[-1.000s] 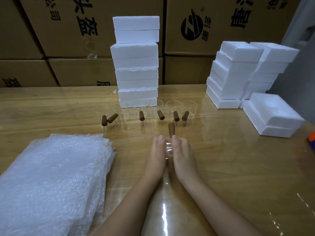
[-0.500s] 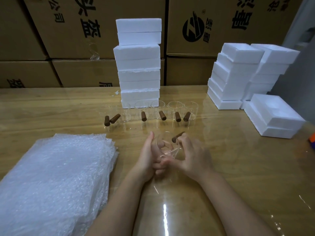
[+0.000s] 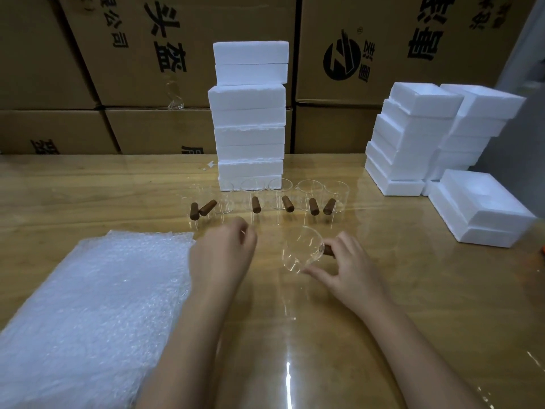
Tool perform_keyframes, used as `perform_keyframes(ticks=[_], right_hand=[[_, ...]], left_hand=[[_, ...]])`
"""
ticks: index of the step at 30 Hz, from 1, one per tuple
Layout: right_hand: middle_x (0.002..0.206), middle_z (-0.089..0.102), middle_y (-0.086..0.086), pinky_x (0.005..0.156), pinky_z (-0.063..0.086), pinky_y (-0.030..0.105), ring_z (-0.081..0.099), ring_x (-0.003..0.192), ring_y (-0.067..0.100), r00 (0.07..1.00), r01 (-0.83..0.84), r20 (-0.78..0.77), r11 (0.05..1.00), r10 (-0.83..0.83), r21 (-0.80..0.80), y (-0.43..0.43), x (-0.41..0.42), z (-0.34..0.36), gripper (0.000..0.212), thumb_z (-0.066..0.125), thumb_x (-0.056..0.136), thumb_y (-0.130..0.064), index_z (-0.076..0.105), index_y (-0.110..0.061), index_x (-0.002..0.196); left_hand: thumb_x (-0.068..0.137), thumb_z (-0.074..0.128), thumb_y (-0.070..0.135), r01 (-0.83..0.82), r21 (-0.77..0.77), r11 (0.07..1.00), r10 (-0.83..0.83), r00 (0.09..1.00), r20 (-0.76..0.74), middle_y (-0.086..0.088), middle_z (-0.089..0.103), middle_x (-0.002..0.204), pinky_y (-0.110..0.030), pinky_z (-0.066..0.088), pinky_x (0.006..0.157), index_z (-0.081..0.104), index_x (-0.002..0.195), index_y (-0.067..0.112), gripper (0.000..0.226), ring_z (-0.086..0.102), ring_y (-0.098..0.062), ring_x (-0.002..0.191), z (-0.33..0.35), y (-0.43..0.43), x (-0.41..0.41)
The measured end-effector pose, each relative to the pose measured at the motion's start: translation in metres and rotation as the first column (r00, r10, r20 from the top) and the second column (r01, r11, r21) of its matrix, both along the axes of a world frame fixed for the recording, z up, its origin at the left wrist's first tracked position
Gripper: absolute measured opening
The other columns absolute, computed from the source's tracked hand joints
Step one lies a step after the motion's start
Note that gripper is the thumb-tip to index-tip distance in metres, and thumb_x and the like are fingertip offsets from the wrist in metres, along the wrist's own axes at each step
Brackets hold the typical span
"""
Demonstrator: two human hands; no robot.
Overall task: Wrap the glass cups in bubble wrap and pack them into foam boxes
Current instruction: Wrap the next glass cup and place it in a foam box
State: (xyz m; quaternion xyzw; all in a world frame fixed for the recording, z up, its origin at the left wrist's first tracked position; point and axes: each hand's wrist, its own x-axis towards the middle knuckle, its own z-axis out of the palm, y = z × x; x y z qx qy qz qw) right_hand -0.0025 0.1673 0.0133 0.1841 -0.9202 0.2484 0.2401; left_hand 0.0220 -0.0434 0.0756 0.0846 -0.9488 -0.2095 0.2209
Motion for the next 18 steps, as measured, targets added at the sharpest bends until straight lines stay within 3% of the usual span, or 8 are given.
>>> perform_keyframes(ticks=[2, 5, 7, 11, 12, 15, 18], right_hand=[[0.089, 0.051, -0.008, 0.065, 0.046, 0.029, 0.053, 0.086, 0.014, 0.998, 0.06, -0.01, 0.998, -0.06, -0.007, 0.002, -0.002, -0.003, 0.07, 0.046, 0.068, -0.077, 0.064, -0.016, 0.095], [0.092, 0.055, -0.006, 0.07, 0.05, 0.034, 0.057, 0.09, 0.018, 0.993, 0.119, 0.02, 0.992, -0.118, -0.037, 0.006, -0.005, -0.007, 0.069, 0.049, 0.065, -0.076, 0.064, -0.016, 0.095], [0.093, 0.051, -0.01, 0.076, 0.049, 0.033, 0.055, 0.096, 0.016, 0.984, 0.138, 0.111, 0.99, -0.136, -0.015, 0.007, -0.008, -0.009, 0.071, 0.049, 0.065, -0.078, 0.063, -0.018, 0.099], [0.095, 0.043, -0.018, 0.082, 0.046, 0.028, 0.051, 0.101, 0.009, 0.962, 0.142, 0.226, 0.988, -0.151, 0.057, 0.01, -0.011, -0.013, 0.08, 0.036, 0.061, -0.086, 0.059, -0.025, 0.106], [0.096, 0.043, -0.019, 0.082, 0.046, 0.028, 0.051, 0.1, 0.009, 0.961, 0.142, 0.233, 0.988, -0.152, 0.06, 0.011, -0.011, -0.015, 0.079, 0.035, 0.061, -0.087, 0.058, -0.026, 0.106], [0.098, 0.051, -0.019, 0.086, 0.039, 0.029, 0.053, 0.099, 0.009, 0.954, 0.173, 0.236, 0.982, -0.185, 0.069, 0.013, -0.009, -0.015, 0.073, 0.032, 0.067, -0.086, 0.056, -0.029, 0.106], [0.113, 0.054, -0.008, 0.094, 0.029, 0.032, 0.05, 0.11, 0.015, 0.962, 0.224, 0.152, 0.974, -0.227, 0.039, 0.011, -0.004, -0.006, 0.073, 0.031, 0.077, -0.079, 0.056, -0.026, 0.121]], left_hand=[[0.09, 0.053, 0.027, -0.171, -0.067, 0.983, 0.169, 0.985, -0.039, -0.001, 0.062, 0.082, -0.026, 0.029, 0.05, 0.064, 0.09, 0.018, 0.015, 0.054, -0.025, 0.073, 0.009, -0.025, 0.006], [0.087, 0.059, 0.034, -0.281, -0.202, 0.938, 0.316, 0.934, 0.169, -0.012, 0.053, 0.109, -0.031, 0.033, 0.062, 0.063, 0.107, 0.012, 0.03, 0.048, -0.032, 0.102, 0.01, -0.055, 0.017], [0.086, 0.061, 0.04, -0.28, -0.252, 0.926, 0.346, 0.896, 0.277, -0.012, 0.05, 0.115, -0.031, 0.035, 0.062, 0.061, 0.111, 0.012, 0.038, 0.047, -0.031, 0.105, 0.008, -0.064, 0.023], [0.089, 0.055, 0.029, -0.255, -0.248, 0.935, 0.325, 0.895, 0.306, -0.006, 0.055, 0.108, -0.029, 0.035, 0.061, 0.063, 0.1, 0.016, 0.019, 0.052, -0.026, 0.096, 0.006, -0.068, 0.027], [0.09, 0.052, 0.022, -0.265, -0.24, 0.934, 0.328, 0.902, 0.28, -0.005, 0.056, 0.099, -0.027, 0.033, 0.057, 0.063, 0.09, 0.016, 0.012, 0.052, -0.025, 0.086, 0.007, -0.068, 0.028], [0.082, 0.042, 0.0, -0.303, -0.208, 0.93, 0.342, 0.92, 0.189, -0.004, 0.048, 0.067, -0.024, 0.024, 0.05, 0.045, 0.059, 0.013, 0.026, 0.037, -0.02, 0.056, 0.014, -0.067, 0.034], [0.091, 0.045, 0.008, -0.252, -0.195, 0.948, 0.265, 0.963, 0.043, -0.006, 0.059, 0.074, -0.028, 0.037, 0.054, 0.058, 0.07, 0.013, 0.025, 0.049, -0.026, 0.064, 0.03, -0.069, 0.041]])
